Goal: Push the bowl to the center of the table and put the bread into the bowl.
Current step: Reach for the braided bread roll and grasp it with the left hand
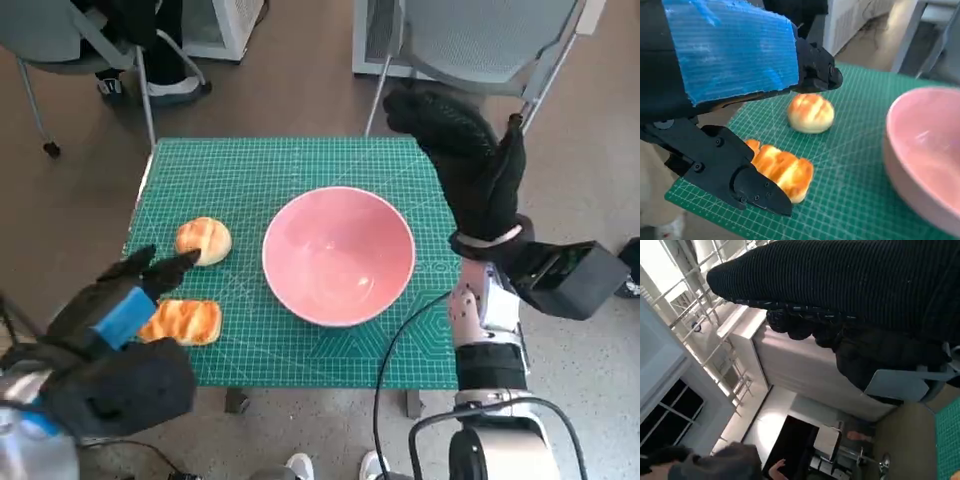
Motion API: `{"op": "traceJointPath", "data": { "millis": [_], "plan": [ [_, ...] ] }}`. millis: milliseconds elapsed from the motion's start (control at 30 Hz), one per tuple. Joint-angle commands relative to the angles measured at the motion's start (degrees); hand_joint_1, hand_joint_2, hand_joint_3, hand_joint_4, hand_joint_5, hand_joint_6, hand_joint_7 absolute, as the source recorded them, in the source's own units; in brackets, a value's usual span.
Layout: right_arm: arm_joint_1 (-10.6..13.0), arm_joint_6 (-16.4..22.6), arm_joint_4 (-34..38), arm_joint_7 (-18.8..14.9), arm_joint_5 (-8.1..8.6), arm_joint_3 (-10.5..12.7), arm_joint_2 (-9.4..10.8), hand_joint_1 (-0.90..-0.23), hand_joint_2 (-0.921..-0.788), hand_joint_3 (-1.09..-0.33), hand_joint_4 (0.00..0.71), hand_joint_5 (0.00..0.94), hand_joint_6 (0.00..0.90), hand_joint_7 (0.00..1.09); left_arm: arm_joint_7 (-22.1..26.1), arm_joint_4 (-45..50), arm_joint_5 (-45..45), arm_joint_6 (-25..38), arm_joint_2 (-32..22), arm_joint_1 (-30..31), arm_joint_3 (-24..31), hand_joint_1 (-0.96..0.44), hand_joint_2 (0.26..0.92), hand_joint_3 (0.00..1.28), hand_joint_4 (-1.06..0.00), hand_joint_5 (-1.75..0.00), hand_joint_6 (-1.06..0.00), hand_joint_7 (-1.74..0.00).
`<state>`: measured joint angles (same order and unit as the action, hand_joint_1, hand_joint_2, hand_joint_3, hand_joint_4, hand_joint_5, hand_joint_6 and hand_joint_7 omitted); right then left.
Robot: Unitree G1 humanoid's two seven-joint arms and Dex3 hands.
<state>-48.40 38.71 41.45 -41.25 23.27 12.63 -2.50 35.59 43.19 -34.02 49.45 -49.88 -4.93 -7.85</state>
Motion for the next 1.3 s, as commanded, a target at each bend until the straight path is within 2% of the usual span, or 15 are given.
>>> {"op": "traceJointPath", "data": {
  "millis": [33,300,633,967,1300],
  "plan": [
    [1.34,-0.65,0.66,-0.97,0.96,0.51,-0.82,-0.71,-0.921,-0.862,0.127,0.001,0.181,0.09,0.26,-2.63,-2.51,0.56,0.75,-2.27,-3.21,-0.26,0.665,0.04,-0.16,-0.01,-0.34,-0.02],
    [1.41,-0.5,1.45,-1.74,1.58,0.92,-1.38,-0.71,-0.921,-0.861,0.12,0.0,0.181,0.1,0.69,-8.29,-4.54,1.26,2.75,-5.48,-7.02,-0.25,0.675,0.03,-0.17,0.0,-0.34,-0.01],
    [1.83,-0.16,1.08,-1.42,1.38,0.86,-1.24,-0.705,-0.921,-0.864,0.116,0.0,0.178,0.11,0.42,-15.08,-6.33,0.69,5.54,-8.57,-10.57,-0.24,0.679,0.02,-0.16,0.0,-0.34,0.0],
    [2.1,-0.25,0.84,-1.49,1.51,0.99,-1.52,-0.696,-0.921,-0.869,0.117,0.001,0.174,0.12,0.69,-20.13,-7.61,-0.24,6.67,-10.03,-11.88,-0.25,0.684,0.01,-0.15,0.0,-0.34,0.0],
    [2.12,-1.07,0.96,-2.55,2.59,1.45,-1.95,-0.691,-0.921,-0.872,0.121,0.002,0.171,0.13,-0.69,-25.89,-7.78,-0.96,8.64,-10.67,-12.37,-0.26,0.689,0.01,-0.14,0.0,-0.33,0.0]
  ]
}}
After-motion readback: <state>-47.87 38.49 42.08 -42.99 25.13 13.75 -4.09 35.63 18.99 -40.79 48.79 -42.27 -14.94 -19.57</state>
